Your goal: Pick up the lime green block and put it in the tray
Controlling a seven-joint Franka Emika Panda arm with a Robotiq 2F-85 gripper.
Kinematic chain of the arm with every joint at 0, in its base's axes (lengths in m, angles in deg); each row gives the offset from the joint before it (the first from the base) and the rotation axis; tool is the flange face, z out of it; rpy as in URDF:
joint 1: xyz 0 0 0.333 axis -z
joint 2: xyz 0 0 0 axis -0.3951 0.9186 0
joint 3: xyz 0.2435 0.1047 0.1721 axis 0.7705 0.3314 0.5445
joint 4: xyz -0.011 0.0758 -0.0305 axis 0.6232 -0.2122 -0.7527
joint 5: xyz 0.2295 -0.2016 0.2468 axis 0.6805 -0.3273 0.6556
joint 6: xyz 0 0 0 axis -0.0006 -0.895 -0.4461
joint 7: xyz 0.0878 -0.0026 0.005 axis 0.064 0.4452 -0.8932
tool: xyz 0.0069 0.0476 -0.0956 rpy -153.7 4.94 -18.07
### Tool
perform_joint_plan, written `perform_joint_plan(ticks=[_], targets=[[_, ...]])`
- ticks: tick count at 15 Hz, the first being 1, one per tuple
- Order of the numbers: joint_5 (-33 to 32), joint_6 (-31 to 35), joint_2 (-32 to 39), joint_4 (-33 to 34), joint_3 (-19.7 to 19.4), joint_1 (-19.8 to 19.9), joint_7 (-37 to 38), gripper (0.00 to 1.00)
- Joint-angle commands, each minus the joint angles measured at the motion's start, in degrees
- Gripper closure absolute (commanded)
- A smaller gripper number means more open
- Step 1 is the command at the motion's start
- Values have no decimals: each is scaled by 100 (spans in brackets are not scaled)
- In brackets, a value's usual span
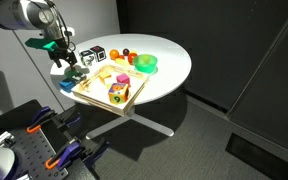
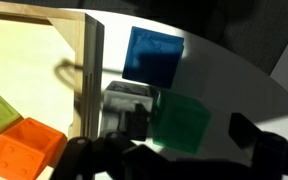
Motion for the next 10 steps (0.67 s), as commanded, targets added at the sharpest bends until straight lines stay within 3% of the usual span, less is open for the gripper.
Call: perform_joint_plan(ticks=[1,7,10], targets=[[-291,13,180,201,-178,-221,247,0],[-443,-128,381,430,-287,-464,317,0],[-251,-44,328,301,-197,-380,119,0]])
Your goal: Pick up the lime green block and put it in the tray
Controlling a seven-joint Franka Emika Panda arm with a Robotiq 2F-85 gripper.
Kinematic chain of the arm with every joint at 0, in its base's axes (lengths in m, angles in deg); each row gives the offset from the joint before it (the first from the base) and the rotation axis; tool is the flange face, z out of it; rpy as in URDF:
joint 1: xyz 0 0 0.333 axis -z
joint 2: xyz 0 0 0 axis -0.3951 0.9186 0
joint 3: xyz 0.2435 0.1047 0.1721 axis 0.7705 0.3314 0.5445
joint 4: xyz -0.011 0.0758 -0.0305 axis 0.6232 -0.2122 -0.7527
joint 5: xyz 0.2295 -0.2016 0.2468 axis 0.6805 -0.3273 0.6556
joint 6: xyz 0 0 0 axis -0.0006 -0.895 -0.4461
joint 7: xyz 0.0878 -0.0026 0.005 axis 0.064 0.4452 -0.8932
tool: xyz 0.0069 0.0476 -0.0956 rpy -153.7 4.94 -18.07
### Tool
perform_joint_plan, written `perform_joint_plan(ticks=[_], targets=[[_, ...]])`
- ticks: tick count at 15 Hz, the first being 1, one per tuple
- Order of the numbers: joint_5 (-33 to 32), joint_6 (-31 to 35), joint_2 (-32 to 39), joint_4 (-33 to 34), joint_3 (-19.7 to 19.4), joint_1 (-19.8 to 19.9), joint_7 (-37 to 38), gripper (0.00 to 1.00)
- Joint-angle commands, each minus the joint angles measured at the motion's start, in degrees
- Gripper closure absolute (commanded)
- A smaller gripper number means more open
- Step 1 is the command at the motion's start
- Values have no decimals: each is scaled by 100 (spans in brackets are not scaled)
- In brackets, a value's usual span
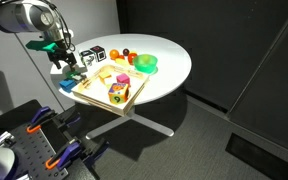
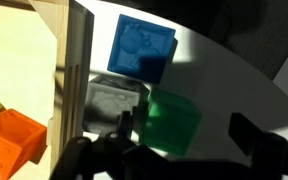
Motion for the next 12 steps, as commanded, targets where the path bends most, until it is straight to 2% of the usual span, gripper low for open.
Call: perform_joint_plan(ticks=[1,12], targets=[[1,-22,-7,6,15,13,-6,0],[88,103,292,146,10,52,-60,0]])
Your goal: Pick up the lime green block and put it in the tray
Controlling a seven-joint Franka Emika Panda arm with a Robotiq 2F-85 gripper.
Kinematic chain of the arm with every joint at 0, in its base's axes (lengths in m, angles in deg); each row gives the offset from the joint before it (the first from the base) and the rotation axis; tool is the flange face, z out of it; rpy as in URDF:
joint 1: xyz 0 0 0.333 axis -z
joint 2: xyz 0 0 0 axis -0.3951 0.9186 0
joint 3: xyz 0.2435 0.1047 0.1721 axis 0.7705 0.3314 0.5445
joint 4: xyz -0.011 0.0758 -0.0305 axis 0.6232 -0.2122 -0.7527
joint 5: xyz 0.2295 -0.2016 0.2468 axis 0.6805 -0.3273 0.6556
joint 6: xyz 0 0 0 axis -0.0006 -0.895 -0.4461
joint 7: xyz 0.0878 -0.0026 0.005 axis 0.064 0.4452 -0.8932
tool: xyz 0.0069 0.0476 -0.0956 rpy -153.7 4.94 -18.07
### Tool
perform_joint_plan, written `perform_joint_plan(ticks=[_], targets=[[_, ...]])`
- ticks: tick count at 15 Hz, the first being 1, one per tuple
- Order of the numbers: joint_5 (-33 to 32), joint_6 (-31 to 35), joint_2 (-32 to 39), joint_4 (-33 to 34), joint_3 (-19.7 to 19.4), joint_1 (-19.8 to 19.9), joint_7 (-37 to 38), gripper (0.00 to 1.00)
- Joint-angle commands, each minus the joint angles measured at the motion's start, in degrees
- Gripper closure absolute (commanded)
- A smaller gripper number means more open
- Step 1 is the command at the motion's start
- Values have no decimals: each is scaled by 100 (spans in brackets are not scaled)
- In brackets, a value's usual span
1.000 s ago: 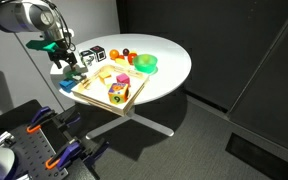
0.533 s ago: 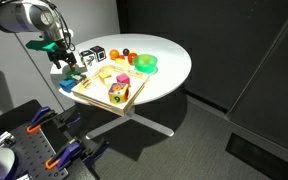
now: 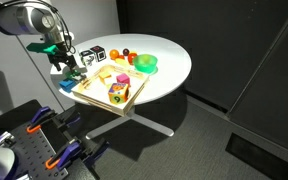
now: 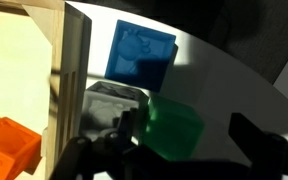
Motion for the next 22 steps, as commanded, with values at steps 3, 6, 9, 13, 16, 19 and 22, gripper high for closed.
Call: perform_joint_plan(ticks=[3,6,9,13,16,19,22], targets=[[66,202,244,166,-2,39,-54,0],[72,255,257,197,-2,20,-53,0],[64,258,250,222,-2,5,-48,0],[27,262,278,250,-22,-43,-7,0],[41,264,307,261,-11,-44,-28,0],[22,262,337,268,-35,-63,-3,0],[21,265,358,267,-50,-62,5,0]])
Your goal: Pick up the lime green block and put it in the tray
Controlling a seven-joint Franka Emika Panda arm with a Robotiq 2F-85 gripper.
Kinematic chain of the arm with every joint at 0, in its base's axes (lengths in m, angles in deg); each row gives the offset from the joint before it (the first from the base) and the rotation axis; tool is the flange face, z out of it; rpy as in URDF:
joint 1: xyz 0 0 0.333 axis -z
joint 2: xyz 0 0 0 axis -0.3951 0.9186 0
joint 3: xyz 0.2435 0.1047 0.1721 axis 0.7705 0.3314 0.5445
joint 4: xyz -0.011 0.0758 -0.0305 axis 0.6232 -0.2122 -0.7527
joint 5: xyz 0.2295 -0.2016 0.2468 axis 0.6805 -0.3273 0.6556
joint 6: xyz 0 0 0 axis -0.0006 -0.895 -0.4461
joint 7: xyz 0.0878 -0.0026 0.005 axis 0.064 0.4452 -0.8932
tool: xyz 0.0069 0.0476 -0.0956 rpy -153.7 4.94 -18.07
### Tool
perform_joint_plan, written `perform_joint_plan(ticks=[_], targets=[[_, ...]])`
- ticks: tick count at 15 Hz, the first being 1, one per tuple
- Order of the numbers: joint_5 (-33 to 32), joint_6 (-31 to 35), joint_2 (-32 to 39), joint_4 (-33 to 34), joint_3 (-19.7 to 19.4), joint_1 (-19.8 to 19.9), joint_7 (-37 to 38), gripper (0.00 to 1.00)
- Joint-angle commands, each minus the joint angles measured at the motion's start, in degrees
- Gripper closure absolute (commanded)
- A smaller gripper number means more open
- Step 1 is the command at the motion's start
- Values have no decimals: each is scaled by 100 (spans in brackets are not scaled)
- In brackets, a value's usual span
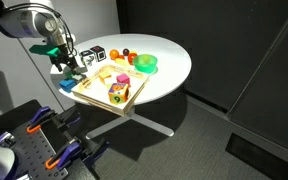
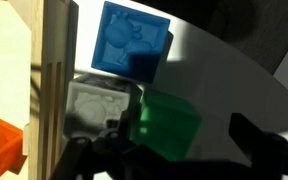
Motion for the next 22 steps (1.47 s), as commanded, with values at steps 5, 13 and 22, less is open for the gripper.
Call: perform_joint_plan(ticks=[5,13,22], targets=[[48,55,142,106,-49,-23,-15,0],[60,50,116,118,-39,-27,-15,0],[83,34,108,150,-6,-37,-20,0]])
